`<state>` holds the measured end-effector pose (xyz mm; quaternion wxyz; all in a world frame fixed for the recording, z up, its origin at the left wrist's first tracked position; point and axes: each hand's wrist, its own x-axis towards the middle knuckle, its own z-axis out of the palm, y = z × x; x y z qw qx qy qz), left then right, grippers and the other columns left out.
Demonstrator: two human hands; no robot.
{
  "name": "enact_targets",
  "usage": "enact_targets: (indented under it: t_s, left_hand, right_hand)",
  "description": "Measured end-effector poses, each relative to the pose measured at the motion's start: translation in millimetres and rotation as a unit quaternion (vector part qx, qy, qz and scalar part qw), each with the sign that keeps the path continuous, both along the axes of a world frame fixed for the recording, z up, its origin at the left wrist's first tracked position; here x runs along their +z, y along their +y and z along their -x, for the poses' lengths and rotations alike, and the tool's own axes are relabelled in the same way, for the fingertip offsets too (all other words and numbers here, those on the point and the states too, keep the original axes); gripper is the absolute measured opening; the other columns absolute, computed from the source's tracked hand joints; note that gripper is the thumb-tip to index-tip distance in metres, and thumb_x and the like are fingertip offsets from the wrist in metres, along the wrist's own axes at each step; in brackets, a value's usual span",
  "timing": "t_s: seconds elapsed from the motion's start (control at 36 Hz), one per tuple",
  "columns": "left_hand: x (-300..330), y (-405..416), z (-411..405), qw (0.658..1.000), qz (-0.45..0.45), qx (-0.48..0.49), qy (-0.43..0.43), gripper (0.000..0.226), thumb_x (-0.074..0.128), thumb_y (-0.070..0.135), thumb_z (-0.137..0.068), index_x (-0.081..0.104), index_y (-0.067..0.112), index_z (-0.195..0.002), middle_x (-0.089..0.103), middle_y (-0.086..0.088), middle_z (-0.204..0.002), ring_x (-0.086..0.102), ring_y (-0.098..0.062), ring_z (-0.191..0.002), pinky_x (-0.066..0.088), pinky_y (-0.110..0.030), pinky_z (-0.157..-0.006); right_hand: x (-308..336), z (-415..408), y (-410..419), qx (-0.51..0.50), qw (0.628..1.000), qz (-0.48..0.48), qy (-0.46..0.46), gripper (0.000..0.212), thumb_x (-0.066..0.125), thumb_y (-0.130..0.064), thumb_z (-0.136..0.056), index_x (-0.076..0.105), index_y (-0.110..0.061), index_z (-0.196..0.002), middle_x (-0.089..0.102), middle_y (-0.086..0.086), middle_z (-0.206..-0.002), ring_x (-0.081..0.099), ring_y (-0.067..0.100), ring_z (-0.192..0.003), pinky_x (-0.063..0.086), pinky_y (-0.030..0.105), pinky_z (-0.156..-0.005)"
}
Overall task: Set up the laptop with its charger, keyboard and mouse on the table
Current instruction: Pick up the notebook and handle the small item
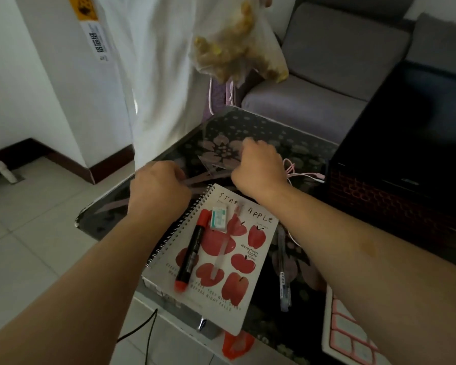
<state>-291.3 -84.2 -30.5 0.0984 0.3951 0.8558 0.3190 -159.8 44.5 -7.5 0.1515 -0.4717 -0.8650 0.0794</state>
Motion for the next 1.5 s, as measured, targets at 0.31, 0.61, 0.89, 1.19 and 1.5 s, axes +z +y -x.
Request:
enact_targets:
  t_s: [0.31,0.61,0.89,1.19,1.5]
  left_hand:
    - [20,-5,-34,0.983,0.121,-0.132,-0.028,0.029,0.069,0.043,-0.098,0.063,0.027,-0.122,0.060,0.010,-0.098,0.061,-0.010,-0.087,0.047,-0.026,-0.068]
    - [23,-16,-58,0.973,0.155,-0.171,0.024,0.052,0.077,0.060,-0.085,0.062,0.030,-0.125,0.059,0.011,-0.095,0.067,-0.011,-0.087,0.061,-0.030,-0.081]
    - [24,-11,-54,0.972,0.109,-0.206,-0.022,0.042,0.079,0.029,-0.092,0.066,0.032,-0.132,0.069,0.006,-0.122,0.066,-0.012,-0.098,0.059,-0.025,-0.078]
    - [24,-15,-38,0.970,0.152,-0.181,-0.058,0.061,0.088,0.042,-0.081,0.061,0.028,-0.133,0.067,0.006,-0.119,0.064,-0.013,-0.097,0.049,-0.020,-0.063]
    - [35,-15,-42,0.984,0.058,-0.123,-0.113,0.024,0.078,0.025,-0.093,0.071,0.021,-0.116,0.071,0.005,-0.104,0.060,-0.005,-0.075,0.043,-0.016,-0.054]
  right_hand:
    - [20,-106,-90,-0.025,0.975,0.132,-0.178,0.046,0.063,-0.037,-0.091,0.040,-0.018,-0.125,0.061,-0.006,-0.094,0.059,0.012,-0.074,0.049,0.031,-0.057]
    - [25,-110,-109,-0.040,0.987,0.153,-0.035,0.035,0.069,-0.023,-0.092,0.045,-0.016,-0.117,0.066,-0.002,-0.090,0.069,0.017,-0.074,0.060,0.040,-0.059]
    - [10,-82,-106,0.007,0.967,0.245,0.066,0.012,0.071,-0.022,-0.097,0.063,-0.025,-0.088,0.070,-0.003,-0.085,0.068,0.009,-0.078,0.059,0.031,-0.064]
    - [-8,-88,-101,-0.020,0.955,0.268,0.123,0.016,0.065,-0.015,-0.095,0.060,-0.029,-0.091,0.068,-0.011,-0.089,0.066,0.004,-0.081,0.043,0.016,-0.055]
    - [-12,-90,-105,-0.027,0.953,0.261,0.152,0.012,0.064,-0.018,-0.098,0.059,-0.028,-0.098,0.070,-0.006,-0.095,0.070,0.008,-0.081,0.054,0.022,-0.057]
